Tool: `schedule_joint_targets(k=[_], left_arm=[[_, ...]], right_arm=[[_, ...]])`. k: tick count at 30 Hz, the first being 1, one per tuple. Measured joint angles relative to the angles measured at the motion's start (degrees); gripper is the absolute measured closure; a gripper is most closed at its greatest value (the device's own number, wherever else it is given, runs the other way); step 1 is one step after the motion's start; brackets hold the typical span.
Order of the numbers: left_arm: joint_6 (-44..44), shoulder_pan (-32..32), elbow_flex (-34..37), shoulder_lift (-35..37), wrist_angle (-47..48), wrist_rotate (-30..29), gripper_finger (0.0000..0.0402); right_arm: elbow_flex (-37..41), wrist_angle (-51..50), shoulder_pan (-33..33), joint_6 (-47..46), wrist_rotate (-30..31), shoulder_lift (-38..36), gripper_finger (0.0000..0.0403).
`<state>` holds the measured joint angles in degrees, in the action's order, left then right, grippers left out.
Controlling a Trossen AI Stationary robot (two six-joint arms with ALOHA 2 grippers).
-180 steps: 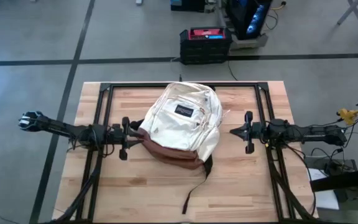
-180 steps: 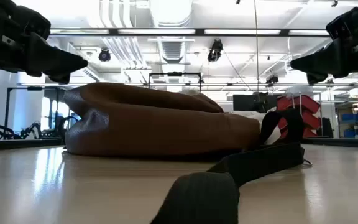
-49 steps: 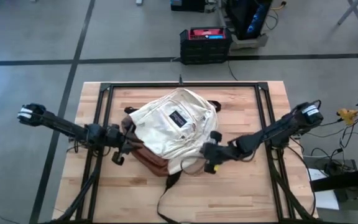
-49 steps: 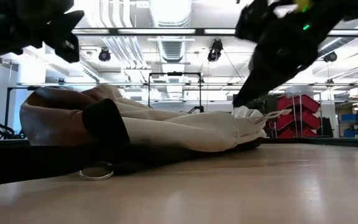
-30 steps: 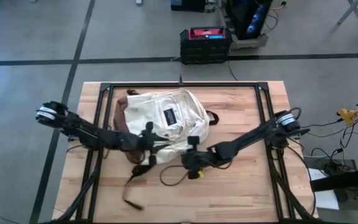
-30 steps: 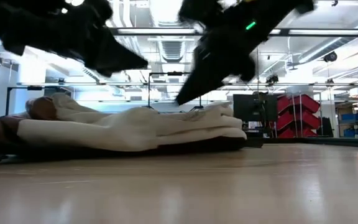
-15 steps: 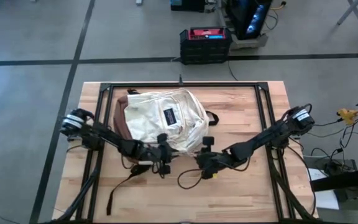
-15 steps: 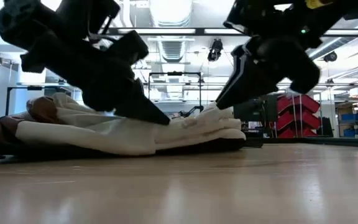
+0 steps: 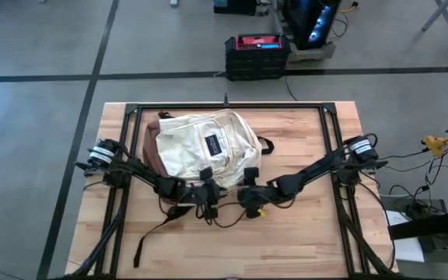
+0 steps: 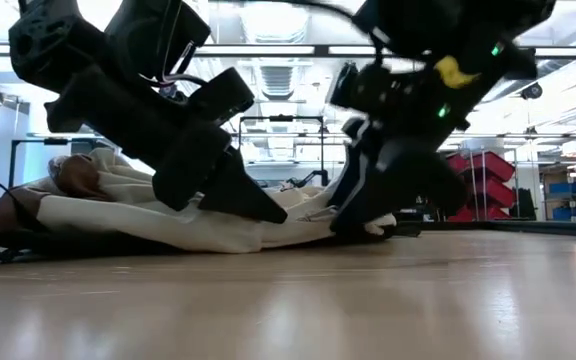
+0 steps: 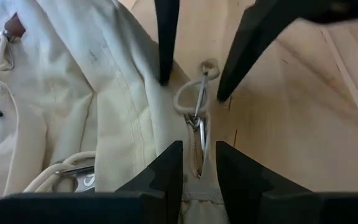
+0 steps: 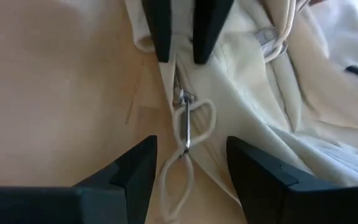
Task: Unpack backpack
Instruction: Open the white backpack
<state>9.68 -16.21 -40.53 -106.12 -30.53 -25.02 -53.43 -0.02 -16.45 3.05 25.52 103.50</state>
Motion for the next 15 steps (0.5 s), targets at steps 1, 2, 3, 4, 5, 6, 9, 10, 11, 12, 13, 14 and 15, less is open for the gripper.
schedule_joint_targets(k=[1, 2, 3, 4, 5, 6, 9, 10, 11, 12, 13, 14, 15], left_arm=[[0.66, 0.0, 0.07, 0.03, 0.09, -0.04, 0.0322], [1.26, 0.0, 0.17, 0.05, 0.1, -0.1, 0.0322], [1.66, 0.0, 0.23, 0.05, 0.13, -0.13, 0.0322], [1.97, 0.0, 0.26, 0.05, 0.19, -0.13, 0.0322], [2.14, 0.0, 0.31, 0.05, 0.21, -0.11, 0.0322], [2.48, 0.0, 0.39, 0.05, 0.14, -0.11, 0.0322], [2.98, 0.0, 0.5, 0.05, 0.14, -0.11, 0.0322], [3.01, 0.0, 0.5, 0.05, 0.14, -0.11, 0.0322], [3.04, 0.0, 0.5, 0.05, 0.12, -0.11, 0.0322], [3.05, 0.0, 0.5, 0.05, 0.12, -0.1, 0.0322], [3.07, 0.0, 0.5, 0.05, 0.14, -0.09, 0.0322], [3.07, 0.0, 0.48, 0.05, 0.14, -0.09, 0.0322], [3.08, 0.0, 0.48, 0.05, 0.14, -0.09, 0.0322]], right_arm=[[-0.22, 0.35, 0.07, -0.02, 0.14, 0.72, 0.0229], [-0.53, 0.51, 0.21, 0.0, 0.26, 1.38, 0.0232], [-0.86, 0.81, 0.24, 0.0, 0.45, 2.05, 0.0236], [-1.23, 0.76, 0.26, 0.0, 0.5, 2.48, 0.0241], [-1.56, 0.68, 0.26, 0.0, 0.51, 2.76, 0.0246], [-1.95, 0.5, 0.26, -0.01, 0.44, 2.9, 0.0252], [-3.03, 0.79, 0.03, -0.3, -0.17, 2.84, 0.027], [-3.24, 0.76, -0.02, -0.58, -0.34, 2.8, 0.0276], [-3.45, 0.78, -0.04, -0.79, -0.5, 2.8, 0.0282], [-3.54, 0.86, -0.07, -0.89, -0.75, 2.8, 0.0288], [-3.54, 0.58, -0.07, -0.95, -1.11, 2.79, 0.0294], [-3.54, 0.1, -0.03, -1.27, -1.58, 2.8, 0.0301], [-3.54, -0.33, 0.09, -1.88, -2.14, 2.8, 0.0308]])
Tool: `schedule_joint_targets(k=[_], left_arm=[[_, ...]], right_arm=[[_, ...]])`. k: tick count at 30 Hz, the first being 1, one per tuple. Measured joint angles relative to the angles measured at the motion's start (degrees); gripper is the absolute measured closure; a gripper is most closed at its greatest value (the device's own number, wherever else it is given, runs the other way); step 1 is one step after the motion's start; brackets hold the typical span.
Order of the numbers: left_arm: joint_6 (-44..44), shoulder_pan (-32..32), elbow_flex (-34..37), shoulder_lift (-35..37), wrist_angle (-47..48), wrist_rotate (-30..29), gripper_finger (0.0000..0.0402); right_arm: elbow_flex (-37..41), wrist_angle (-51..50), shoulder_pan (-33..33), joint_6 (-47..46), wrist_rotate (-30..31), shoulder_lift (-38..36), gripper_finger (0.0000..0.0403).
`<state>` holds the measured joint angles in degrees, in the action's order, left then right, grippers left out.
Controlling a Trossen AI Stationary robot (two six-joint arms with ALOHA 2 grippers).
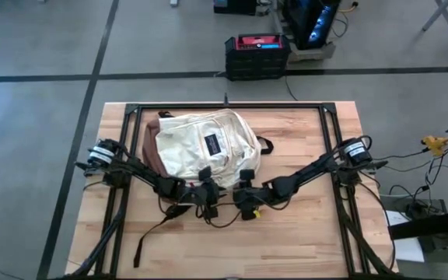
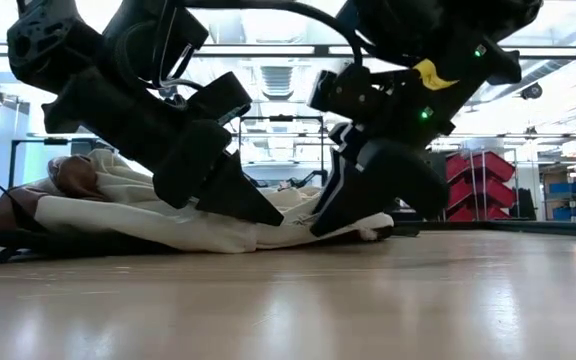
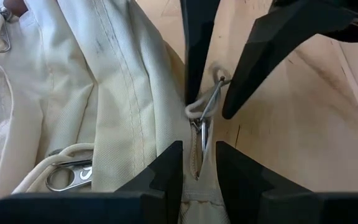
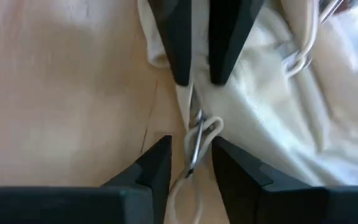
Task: Unpack backpack
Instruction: Open the white backpack
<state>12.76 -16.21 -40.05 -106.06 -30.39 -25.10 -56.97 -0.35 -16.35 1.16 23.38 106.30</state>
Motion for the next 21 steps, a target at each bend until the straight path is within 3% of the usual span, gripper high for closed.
schedule_joint_targets(k=[8, 15, 21], left_arm=[[0.09, -0.13, 0.04, -0.02, 0.05, 0.09, 0.0322], [0.36, -1.5, 0.28, -0.02, 0.66, 0.09, 0.0322], [1.18, -3.24, 1.8, -0.02, 1.03, -0.04, 0.0322]], right_arm=[[0.0, -3.39, 0.08, -0.45, 0.53, -0.52, 0.0392], [0.02, -12.71, -0.01, -1.06, 0.59, -7.34, 0.04], [0.03, -29.66, 0.0, -7.82, 6.65, -14.14, 0.0401]])
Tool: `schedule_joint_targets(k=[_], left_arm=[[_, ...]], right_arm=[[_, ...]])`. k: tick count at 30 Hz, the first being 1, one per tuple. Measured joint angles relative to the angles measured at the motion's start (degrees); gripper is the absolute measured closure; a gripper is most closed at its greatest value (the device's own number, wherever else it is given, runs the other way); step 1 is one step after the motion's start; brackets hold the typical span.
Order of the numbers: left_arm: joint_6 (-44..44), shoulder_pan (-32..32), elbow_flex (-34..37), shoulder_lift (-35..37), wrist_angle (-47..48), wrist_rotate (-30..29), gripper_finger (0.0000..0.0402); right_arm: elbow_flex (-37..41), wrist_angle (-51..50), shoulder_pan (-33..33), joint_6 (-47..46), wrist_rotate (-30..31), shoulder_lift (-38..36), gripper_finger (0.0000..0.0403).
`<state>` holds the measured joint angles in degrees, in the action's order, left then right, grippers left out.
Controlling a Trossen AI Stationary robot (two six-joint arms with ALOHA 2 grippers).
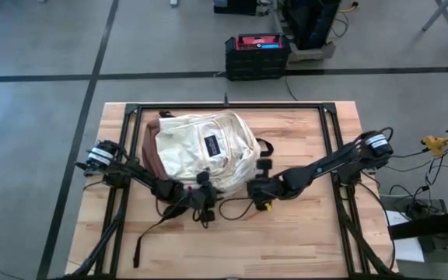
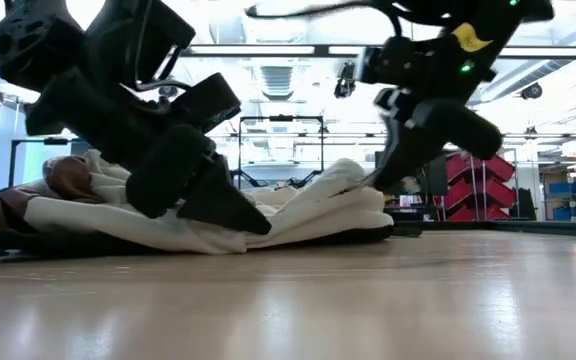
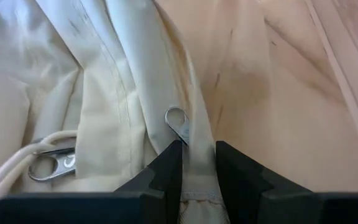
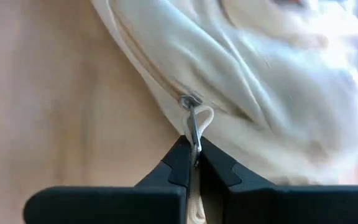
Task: Unpack backpack
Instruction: Open the white backpack
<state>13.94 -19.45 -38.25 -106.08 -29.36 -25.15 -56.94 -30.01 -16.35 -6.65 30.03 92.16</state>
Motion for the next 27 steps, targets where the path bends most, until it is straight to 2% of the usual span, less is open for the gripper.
schedule_joint_targets(k=[7, 12, 15, 17, 20, 22, 25, 27], left_arm=[[1.96, -1.02, 2.11, 1.48, 2.9, 0.37, 0.0322], [-3.06, -1.07, 2.52, 7.45, 10.57, -1.69, 0.0322], [-8.57, -1.17, 2.47, 12.58, 15.79, -6.72, 0.0322], [-11.85, -1.05, 2.24, 16.48, 17.94, -13.26, 0.0322], [-17.15, -0.71, 2.38, 21.08, 15.73, -21.35, 0.0322], [-19.78, -0.31, 2.67, 23.17, 10.09, -19.41, 0.0322], [-21.58, 0.42, 3.07, 23.49, 0.53, -6.88, 0.0322], [-21.96, 0.47, 3.16, 20.93, -5.19, 0.88, 0.0322]], right_arm=[[-0.01, -13.13, -0.01, -9.0, 1.63, -4.74, 0.0402], [0.11, -10.64, -0.3, -9.2, -1.23, -4.51, 0.0402], [0.21, -4.81, -1.02, -6.73, -6.73, -2.19, 0.0403], [0.23, 0.25, -1.86, -4.12, -10.04, -0.38, 0.0403], [0.19, 9.02, -2.86, -0.15, -12.85, 2.31, 0.0403], [0.03, 13.33, -3.06, 2.92, -14.07, 3.97, 0.0403], [-0.58, 17.66, -2.83, 5.33, -13.94, 5.63, 0.0403], [-1.33, 18.66, -2.74, 6.38, -12.84, 6.29, 0.0403]])
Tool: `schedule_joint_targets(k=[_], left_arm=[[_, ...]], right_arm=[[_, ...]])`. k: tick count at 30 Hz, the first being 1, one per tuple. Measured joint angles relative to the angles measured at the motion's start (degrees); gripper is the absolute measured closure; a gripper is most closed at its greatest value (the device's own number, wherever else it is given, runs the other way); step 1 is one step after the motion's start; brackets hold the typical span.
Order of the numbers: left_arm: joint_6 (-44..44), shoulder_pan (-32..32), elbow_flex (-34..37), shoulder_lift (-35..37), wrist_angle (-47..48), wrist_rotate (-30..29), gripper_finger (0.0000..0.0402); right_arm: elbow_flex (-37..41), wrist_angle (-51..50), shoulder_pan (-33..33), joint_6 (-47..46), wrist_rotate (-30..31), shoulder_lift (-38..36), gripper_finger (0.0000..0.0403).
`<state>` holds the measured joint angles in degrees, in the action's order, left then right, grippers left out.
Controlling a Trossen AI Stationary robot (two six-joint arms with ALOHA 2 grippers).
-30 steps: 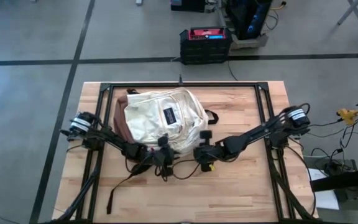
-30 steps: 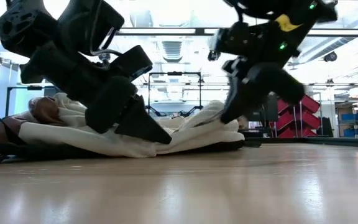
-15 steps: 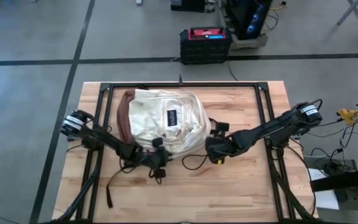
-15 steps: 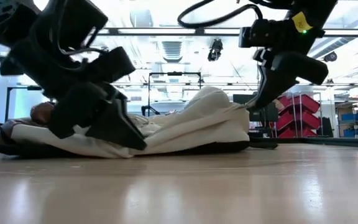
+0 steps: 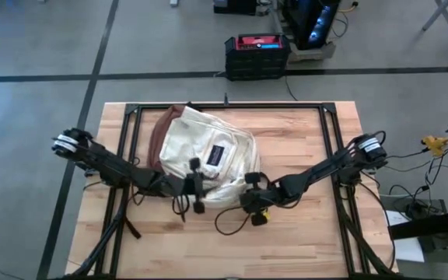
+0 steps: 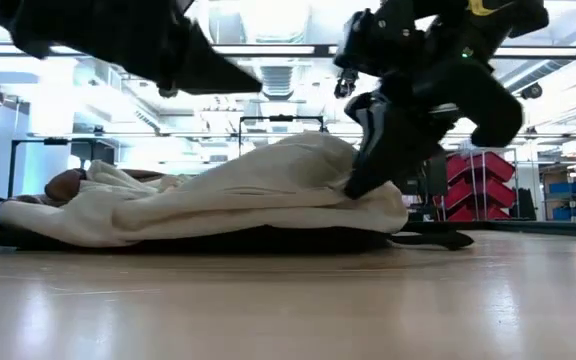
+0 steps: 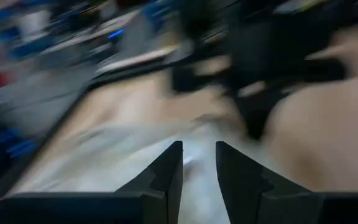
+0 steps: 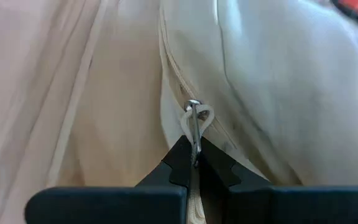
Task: Unpack backpack
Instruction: Open the white backpack
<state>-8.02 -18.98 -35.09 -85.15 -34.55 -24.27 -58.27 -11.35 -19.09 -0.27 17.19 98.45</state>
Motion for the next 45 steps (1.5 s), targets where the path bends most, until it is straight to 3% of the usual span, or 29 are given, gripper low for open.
schedule_joint_targets(k=[2, 6, 13, 20, 25, 28, 31, 37, 41, 45], left_arm=[[-0.06, -0.06, -0.18, -3.58, -3.5, 2.71, 0.0322], [1.4, 0.18, -1.4, -13.21, -8.69, 2.35, 0.0322], [8.78, 0.5, -5.18, -29.16, -11.07, 0.41, 0.0322], [13.08, 0.5, -5.71, -33.15, -12.15, -1.39, 0.0322], [11.99, 0.23, -5.33, -29.99, -7.26, -1.45, 0.0322], [8.23, -0.23, -5.02, -25.51, 0.01, -3.5, 0.0322], [2.42, -0.08, -4.62, -20.16, 7.5, -5.74, 0.0322], [-8.72, 2.75, -4.5, -8.03, 15.14, -12.84, 0.0322], [-10.63, 4.26, -4.52, 0.2, 15.69, -10.19, 0.0322], [-6.98, 4.52, -4.55, 3.97, 13.75, -0.18, 0.0322]], right_arm=[[-0.7, -0.04, -0.04, 0.36, 1.52, 0.06, 0.0403], [-1.93, -2.64, -0.25, 0.35, 2.26, -0.92, 0.0403], [-3.11, -18.06, -0.01, -2.01, 3.37, -3.13, 0.0403], [-3.07, -29.55, 4.99, -3.0, 13.52, -3.45, 0.0403], [-2.93, -29.27, 8.96, -4.49, 12.3, -3.45, 0.0403], [-2.21, -26.16, 8.76, -5.15, 2.15, -3.49, 0.0403], [-0.88, -18.49, 6.09, -6.35, -4.3, -3.28, 0.0403], [-0.2, -1.09, 0.62, -3.32, -6.75, -1.03, 0.0403], [-0.2, 4.71, -0.06, -1.17, -7.26, -0.26, 0.0403], [-0.16, 4.44, 0.17, -2.34, -3.68, -0.1, 0.0403]])
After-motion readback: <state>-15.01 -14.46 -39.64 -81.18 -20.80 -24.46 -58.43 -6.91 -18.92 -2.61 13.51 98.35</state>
